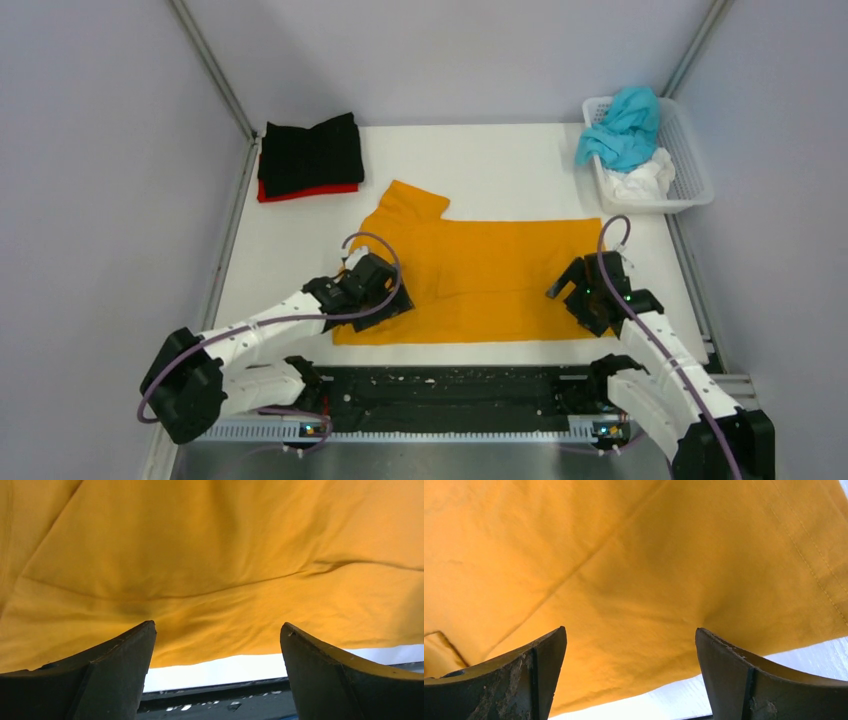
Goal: Fold and stack the t-shirts
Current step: Grab the side of the flattened tshirt furthest away from the robot with both arms
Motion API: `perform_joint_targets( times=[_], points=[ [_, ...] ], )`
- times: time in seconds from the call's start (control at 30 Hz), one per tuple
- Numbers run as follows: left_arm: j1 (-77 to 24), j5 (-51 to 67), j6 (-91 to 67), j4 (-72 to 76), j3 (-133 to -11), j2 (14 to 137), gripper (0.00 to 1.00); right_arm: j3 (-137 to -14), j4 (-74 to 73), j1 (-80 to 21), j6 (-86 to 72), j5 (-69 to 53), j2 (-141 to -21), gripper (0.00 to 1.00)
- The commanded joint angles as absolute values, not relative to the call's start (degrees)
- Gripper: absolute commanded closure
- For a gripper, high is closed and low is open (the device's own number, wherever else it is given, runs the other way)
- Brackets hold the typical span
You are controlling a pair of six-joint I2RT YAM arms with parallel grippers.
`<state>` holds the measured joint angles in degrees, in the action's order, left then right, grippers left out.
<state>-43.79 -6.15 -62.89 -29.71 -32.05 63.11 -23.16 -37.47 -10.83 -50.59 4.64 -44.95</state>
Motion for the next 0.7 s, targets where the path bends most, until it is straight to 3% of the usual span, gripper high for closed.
perform_joint_targets(
  times=[0.0, 0.27, 0.67],
  points=[
    [-42.7, -12.9, -58.8, -24.8, -40.7, 66.3, 0.01, -31.3, -35.1, -11.1, -48.8, 5.9, -48.3, 0.02],
    [-36.3, -12.5, -49.2, -20.5, -52.0, 84.8, 0.01, -36.0, -30.6, -11.2, -48.2, 7.9, -54.0, 0.01],
    [-26.9, -10.6, -40.6, -16.5, -59.0, 93.9, 0.01, -38.4, -30.1, -11.1, -47.3, 12.3, -55.9, 0.01]
  ],
)
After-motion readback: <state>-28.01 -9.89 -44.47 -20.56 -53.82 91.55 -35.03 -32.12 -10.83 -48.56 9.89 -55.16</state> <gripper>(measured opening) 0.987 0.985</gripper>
